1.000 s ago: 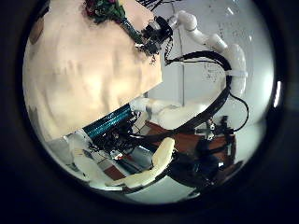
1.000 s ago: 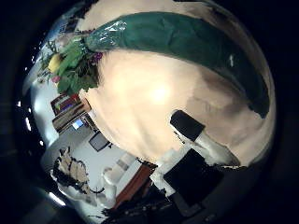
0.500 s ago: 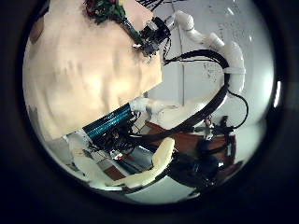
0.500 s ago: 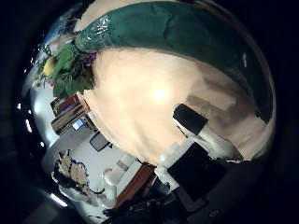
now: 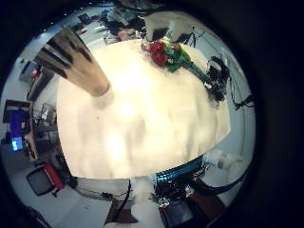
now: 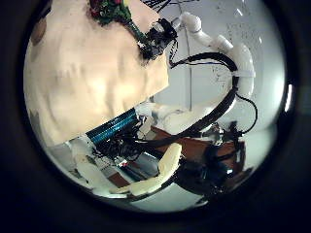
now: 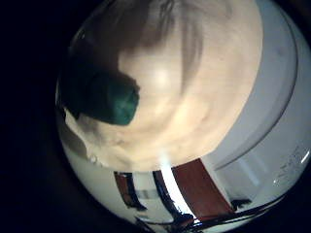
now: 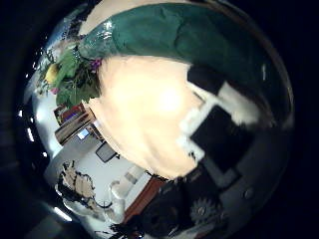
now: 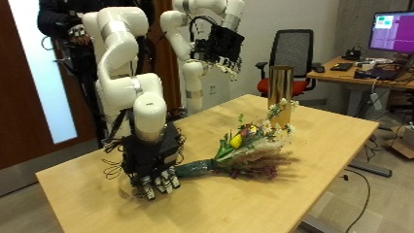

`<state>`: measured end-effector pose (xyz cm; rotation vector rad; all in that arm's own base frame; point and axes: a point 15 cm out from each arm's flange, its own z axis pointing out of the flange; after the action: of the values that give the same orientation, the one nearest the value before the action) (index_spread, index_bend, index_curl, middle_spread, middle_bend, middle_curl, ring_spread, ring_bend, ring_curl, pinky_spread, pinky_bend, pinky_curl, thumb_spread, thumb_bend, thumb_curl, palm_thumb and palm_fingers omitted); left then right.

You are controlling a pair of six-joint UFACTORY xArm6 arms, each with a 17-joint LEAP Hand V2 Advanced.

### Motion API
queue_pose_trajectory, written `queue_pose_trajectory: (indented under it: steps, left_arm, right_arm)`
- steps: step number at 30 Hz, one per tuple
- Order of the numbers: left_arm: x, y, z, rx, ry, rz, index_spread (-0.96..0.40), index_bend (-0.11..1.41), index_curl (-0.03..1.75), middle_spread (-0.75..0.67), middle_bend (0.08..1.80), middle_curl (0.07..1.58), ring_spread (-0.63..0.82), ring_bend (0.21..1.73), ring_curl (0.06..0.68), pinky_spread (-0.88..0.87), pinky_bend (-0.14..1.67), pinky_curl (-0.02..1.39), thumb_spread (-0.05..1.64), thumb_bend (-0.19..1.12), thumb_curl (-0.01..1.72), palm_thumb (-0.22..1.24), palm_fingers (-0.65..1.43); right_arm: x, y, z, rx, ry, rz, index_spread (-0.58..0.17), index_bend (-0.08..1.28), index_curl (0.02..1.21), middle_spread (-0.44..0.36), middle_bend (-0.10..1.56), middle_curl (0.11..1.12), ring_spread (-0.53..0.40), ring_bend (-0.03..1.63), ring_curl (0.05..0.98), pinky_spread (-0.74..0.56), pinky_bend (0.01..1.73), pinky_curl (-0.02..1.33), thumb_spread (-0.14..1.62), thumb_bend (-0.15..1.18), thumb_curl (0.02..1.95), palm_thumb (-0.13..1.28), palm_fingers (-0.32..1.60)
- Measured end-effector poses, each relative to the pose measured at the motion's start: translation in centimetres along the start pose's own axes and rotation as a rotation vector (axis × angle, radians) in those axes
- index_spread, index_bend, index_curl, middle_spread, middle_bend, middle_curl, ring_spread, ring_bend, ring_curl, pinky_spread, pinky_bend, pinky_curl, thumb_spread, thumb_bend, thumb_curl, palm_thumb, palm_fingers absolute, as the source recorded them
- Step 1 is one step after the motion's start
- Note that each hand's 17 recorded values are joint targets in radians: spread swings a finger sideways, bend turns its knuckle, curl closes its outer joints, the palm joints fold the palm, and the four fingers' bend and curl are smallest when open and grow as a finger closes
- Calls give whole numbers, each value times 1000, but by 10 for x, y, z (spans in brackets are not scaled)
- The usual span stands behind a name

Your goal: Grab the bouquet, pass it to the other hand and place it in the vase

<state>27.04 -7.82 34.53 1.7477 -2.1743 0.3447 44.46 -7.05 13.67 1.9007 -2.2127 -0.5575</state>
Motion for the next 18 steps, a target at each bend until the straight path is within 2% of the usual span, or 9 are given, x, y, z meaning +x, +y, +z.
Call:
queue_pose_trajectory:
  steps: [2,5,7,8,12,14,18]
  left_arm:
    - [0,0,0,0,0,-1,316,171,309,543,182,256,650,399,214,592,210,321,751,-38,329,198,-16]
    - [0,0,-1,1,-1,0,316,171,309,543,183,257,651,397,214,592,211,322,751,-38,329,198,-17]
    - [0,0,-1,3,-1,-2,317,170,309,543,182,256,650,399,214,592,210,321,751,-38,329,198,-16]
    - [-1,0,-1,2,-1,-4,317,171,309,543,183,256,650,400,214,592,210,321,751,-38,329,198,-17]
    - [0,0,-1,2,0,-3,318,171,309,543,183,256,650,400,214,592,210,321,751,-38,329,198,-17]
    - [0,0,-1,2,0,-3,318,171,309,543,183,256,650,401,214,592,210,321,751,-38,329,198,-17]
    - [0,0,-1,2,0,-3,318,171,310,543,183,256,650,401,213,592,210,321,751,-38,329,198,-17]
  right_arm:
    - [-3,-4,-3,20,3,-6,-256,177,323,-145,625,462,-255,943,265,-118,387,214,1015,-15,407,778,943]
    - [-5,-9,-13,62,9,-13,-301,201,362,-195,635,495,-300,990,314,-342,572,270,1004,-17,414,802,1116]
    - [-7,-8,-19,75,12,-18,-351,343,432,-224,714,543,-307,1035,354,-465,704,320,989,-11,422,835,1345]
    - [-9,-8,-22,81,13,-21,-373,462,492,-237,786,582,-300,1073,383,-501,805,364,977,-13,428,855,1375]
    - [-13,-4,-42,125,17,-31,-392,687,631,-249,943,671,-272,1195,452,-474,1033,465,952,0,449,934,1361]
    - [-15,0,-56,154,17,-33,-384,831,746,-240,1074,747,-251,1295,513,-405,1204,546,928,-3,483,1017,1242]
    - [-26,11,-90,224,-24,-38,-371,907,820,-225,1159,793,-237,1347,555,-345,1298,599,914,11,524,1102,1174]
